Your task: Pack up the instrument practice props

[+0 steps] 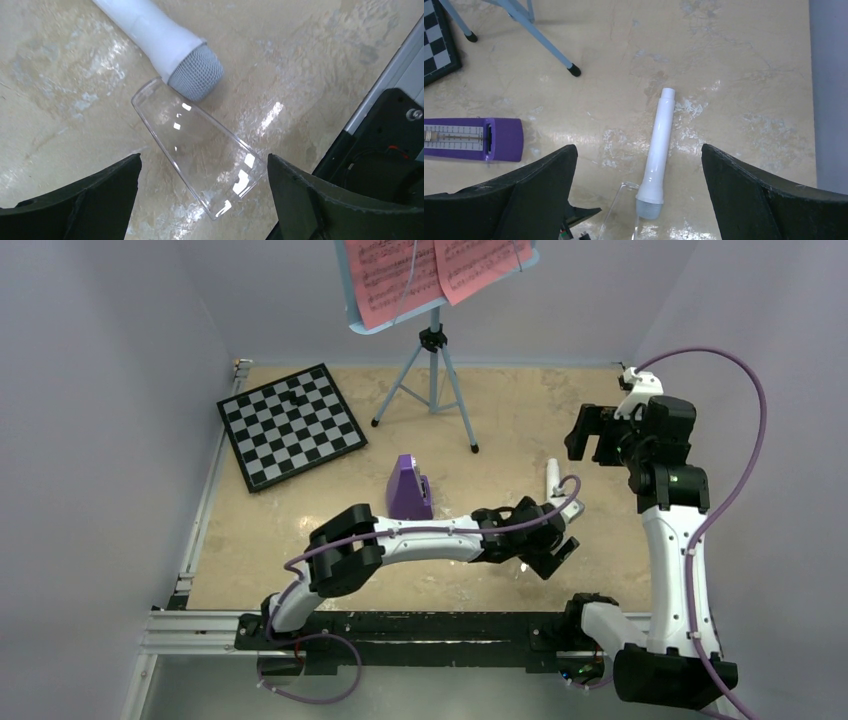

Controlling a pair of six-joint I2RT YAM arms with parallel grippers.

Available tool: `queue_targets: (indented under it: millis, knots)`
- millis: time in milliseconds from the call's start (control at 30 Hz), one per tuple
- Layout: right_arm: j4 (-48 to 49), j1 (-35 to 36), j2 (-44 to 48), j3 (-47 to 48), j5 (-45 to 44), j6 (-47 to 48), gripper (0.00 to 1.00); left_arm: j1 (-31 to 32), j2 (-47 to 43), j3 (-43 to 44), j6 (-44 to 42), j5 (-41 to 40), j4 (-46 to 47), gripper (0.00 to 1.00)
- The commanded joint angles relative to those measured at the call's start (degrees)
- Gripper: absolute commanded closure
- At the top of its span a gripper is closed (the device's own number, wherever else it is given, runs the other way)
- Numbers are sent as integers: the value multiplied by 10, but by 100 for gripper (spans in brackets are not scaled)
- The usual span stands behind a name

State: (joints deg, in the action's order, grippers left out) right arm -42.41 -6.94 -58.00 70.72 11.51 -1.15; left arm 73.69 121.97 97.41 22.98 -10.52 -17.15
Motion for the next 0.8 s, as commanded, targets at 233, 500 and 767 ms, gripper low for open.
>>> queue_targets:
  millis: [233,500,767]
  knots:
    - [7,-6,21,32,43,-70,1,24,82,56,47,-45,-87,1]
    - [6,-12,29,33,63,-91,1,27,110,65,48,-51,-128,2]
    - [1,-14,25,43,83,-98,1,13,53,-35,16,-54,-156,1]
